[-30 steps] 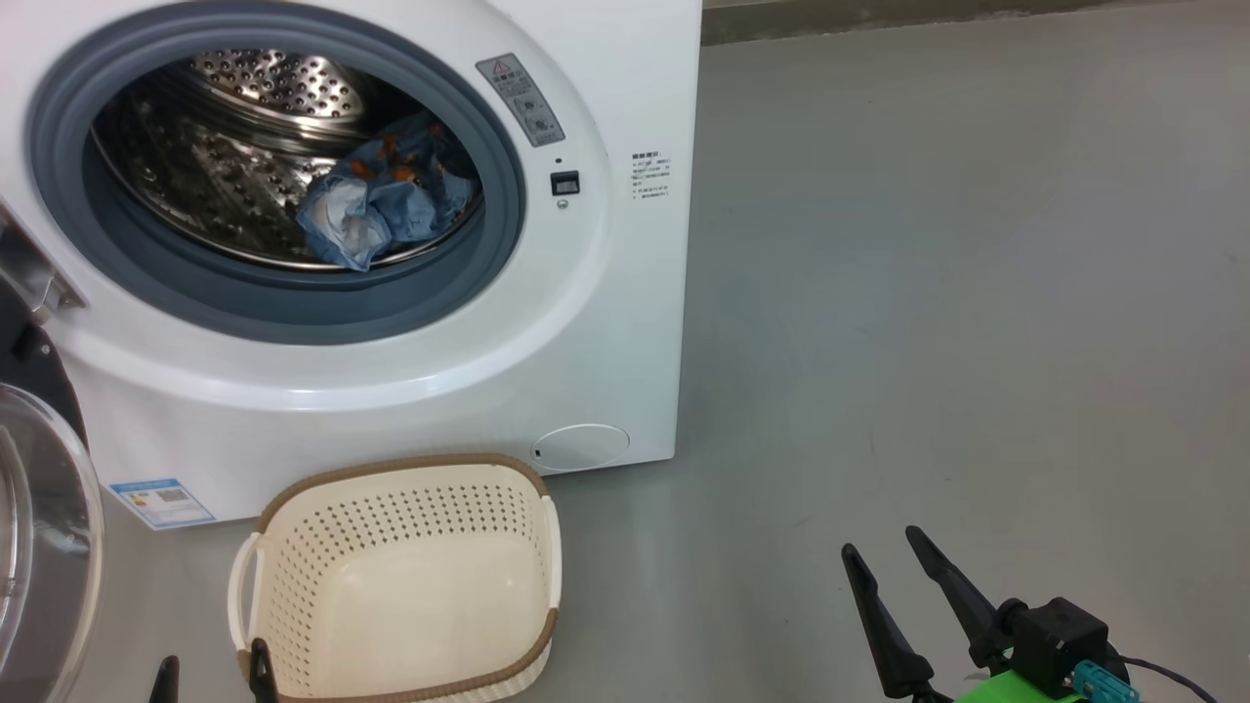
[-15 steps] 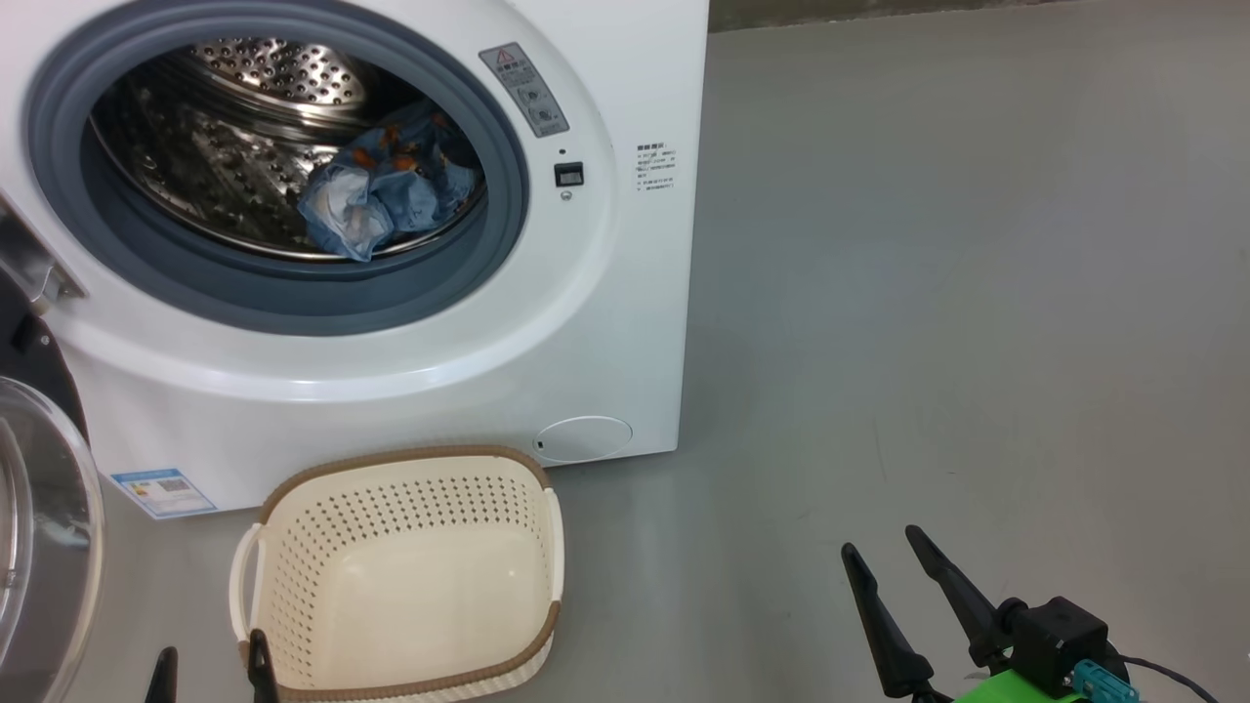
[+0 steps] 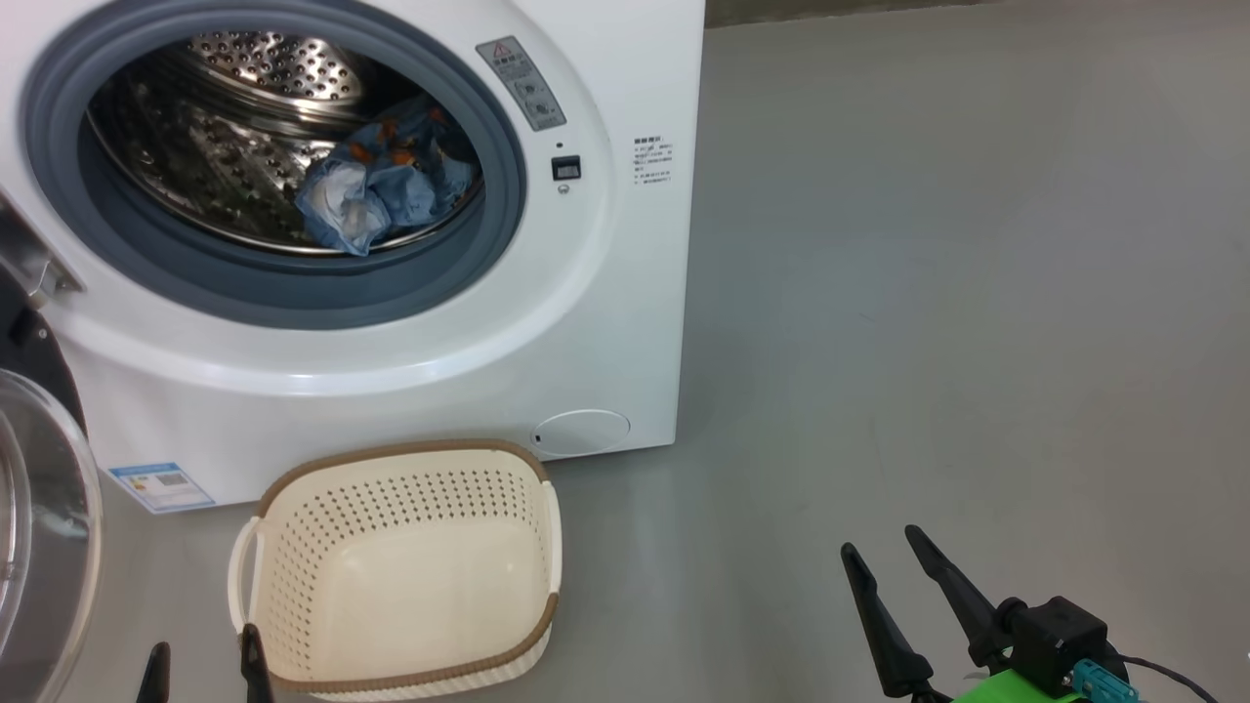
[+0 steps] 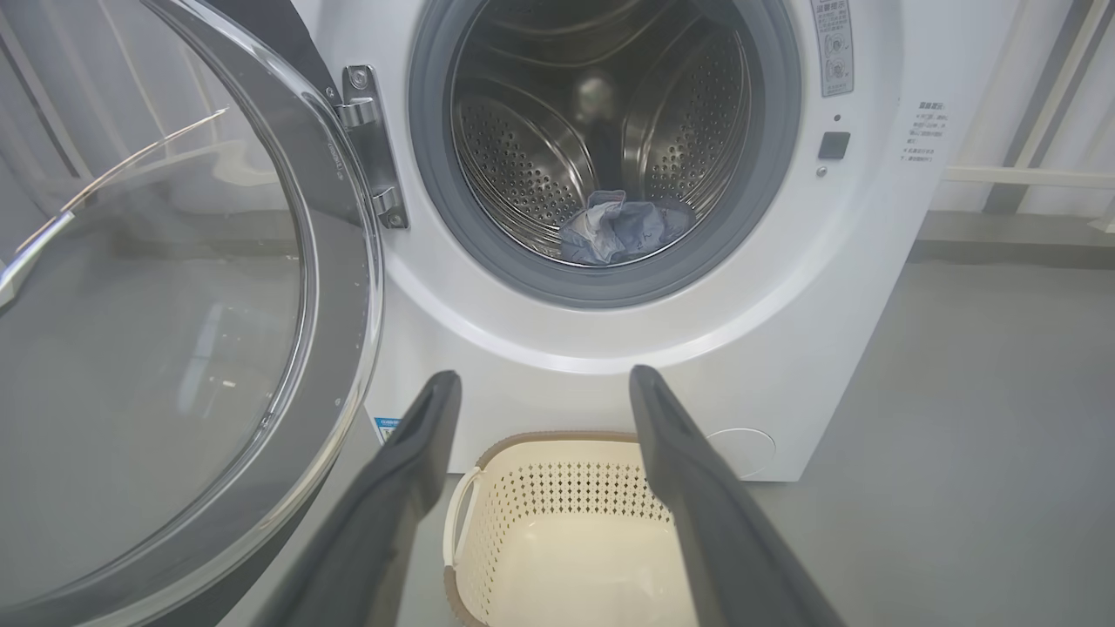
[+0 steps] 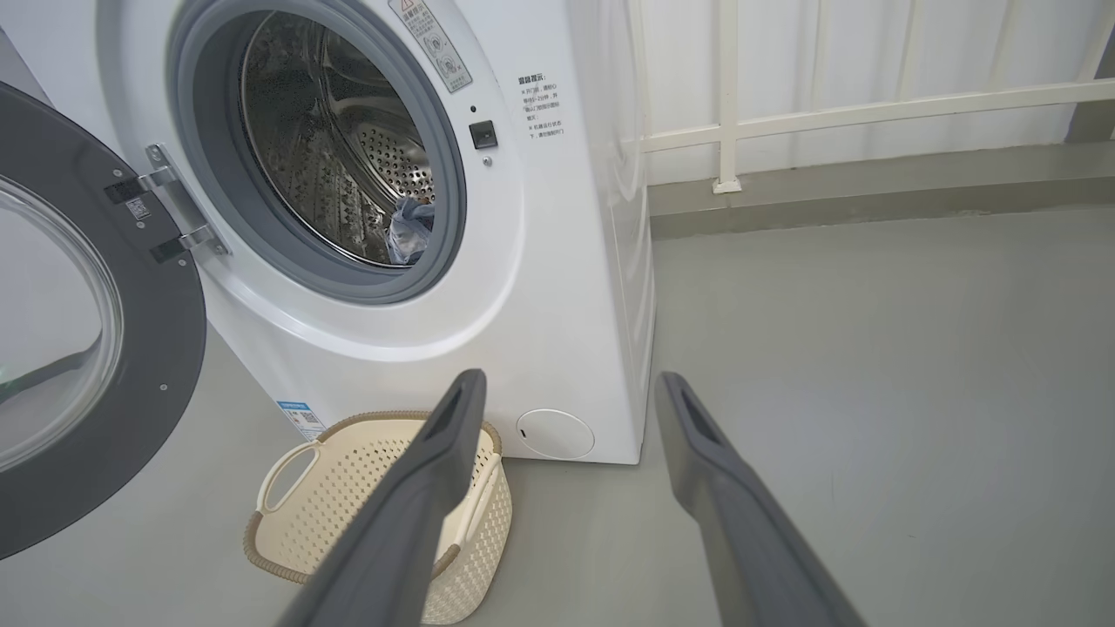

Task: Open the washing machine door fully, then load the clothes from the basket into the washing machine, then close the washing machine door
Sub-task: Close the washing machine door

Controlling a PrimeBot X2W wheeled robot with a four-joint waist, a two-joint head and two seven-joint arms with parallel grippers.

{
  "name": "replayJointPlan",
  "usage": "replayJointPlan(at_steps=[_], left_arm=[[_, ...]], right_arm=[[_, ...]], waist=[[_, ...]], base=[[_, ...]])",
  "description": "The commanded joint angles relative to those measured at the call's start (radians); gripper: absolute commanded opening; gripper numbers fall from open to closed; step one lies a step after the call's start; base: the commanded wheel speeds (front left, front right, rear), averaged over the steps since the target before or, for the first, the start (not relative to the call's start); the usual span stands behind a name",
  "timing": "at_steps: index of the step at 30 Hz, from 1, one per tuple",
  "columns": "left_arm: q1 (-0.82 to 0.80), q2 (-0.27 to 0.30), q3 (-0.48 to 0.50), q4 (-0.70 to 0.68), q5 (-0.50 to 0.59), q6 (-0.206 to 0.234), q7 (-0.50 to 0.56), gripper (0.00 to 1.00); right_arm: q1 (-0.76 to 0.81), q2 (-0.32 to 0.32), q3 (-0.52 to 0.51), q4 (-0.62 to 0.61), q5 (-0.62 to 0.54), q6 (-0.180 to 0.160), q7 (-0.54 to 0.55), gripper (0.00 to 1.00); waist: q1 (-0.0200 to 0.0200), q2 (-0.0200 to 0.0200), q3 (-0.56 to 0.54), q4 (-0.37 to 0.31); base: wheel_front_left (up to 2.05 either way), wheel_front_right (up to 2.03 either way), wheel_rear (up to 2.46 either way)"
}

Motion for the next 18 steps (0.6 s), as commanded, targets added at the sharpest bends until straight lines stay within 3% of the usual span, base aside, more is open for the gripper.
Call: replayJointPlan(at_steps=[1,18], left_arm=[[-0.046,0.001,0.035,-0.025,-0.001,0.004,-0.006,1.0],[-0.045,0.001,0.037,-0.024,-0.007,-0.005,-0.006,1.0]], right_arm=[[-0.034,-0.003,0.02,-0.021,-0.002,0.002,-0.005,1.0],[-0.029,-0.006,0.024,-0.014,0.003,0.002,-0.005,1.0]], waist=[[0.0,-0.0001,0.001,0.0],[0.0,-0.0001,-0.016,0.005]], base=[[-0.98,0.98,0.0],[-1.63,1.63,0.0]])
